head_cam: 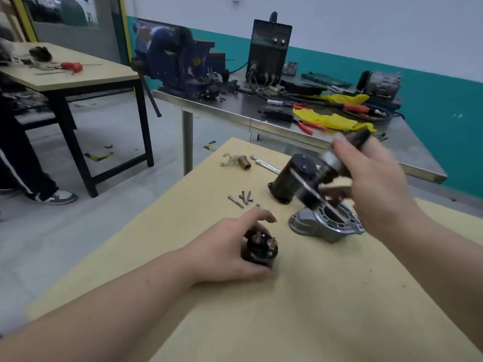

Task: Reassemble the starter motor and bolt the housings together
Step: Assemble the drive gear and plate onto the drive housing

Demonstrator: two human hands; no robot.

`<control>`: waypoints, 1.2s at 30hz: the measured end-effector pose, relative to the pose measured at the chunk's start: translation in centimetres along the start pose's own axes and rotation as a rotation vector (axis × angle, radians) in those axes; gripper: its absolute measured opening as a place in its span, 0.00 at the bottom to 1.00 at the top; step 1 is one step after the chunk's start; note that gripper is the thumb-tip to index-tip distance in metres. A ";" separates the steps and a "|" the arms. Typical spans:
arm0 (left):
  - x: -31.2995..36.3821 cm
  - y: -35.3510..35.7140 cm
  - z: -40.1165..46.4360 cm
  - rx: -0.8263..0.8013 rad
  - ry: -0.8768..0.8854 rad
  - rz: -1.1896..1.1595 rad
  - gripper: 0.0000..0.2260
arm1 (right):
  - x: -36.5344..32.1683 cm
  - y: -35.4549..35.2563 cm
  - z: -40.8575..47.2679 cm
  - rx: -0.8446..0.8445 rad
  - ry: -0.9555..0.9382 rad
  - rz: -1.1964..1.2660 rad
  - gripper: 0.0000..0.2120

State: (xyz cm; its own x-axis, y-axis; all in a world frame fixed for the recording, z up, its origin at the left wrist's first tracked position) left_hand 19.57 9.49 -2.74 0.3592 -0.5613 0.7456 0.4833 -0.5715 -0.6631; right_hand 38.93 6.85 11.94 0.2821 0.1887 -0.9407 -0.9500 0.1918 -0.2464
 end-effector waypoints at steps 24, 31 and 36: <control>-7.4 -10.7 7.5 0.164 -0.604 0.387 0.11 | 12.0 -7.0 -12.2 0.056 -0.014 -0.440 0.11; -8.9 -10.1 9.3 0.043 -0.570 0.361 0.13 | 12.2 -7.2 -12.2 0.060 -0.046 -0.376 0.16; -9.0 -9.8 10.1 0.016 -0.549 0.360 0.07 | 12.4 -7.2 -12.0 0.061 -0.064 -0.347 0.13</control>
State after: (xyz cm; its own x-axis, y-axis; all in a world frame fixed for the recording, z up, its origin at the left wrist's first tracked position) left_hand 19.69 26.19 -2.34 0.8540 -0.3259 0.4056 0.2672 -0.3942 -0.8793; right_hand 47.69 -3.75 -0.74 0.5966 0.1619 -0.7861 -0.7866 0.3121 -0.5327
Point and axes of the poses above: each hand's wrist, its own z-axis towards the middle knuckle, its own y-axis out of the palm, x = y × z, the point moved 10 cm from there along z, towards the middle knuckle, and after that the axes turned 10 degrees about -x, right-handed, at the moved point
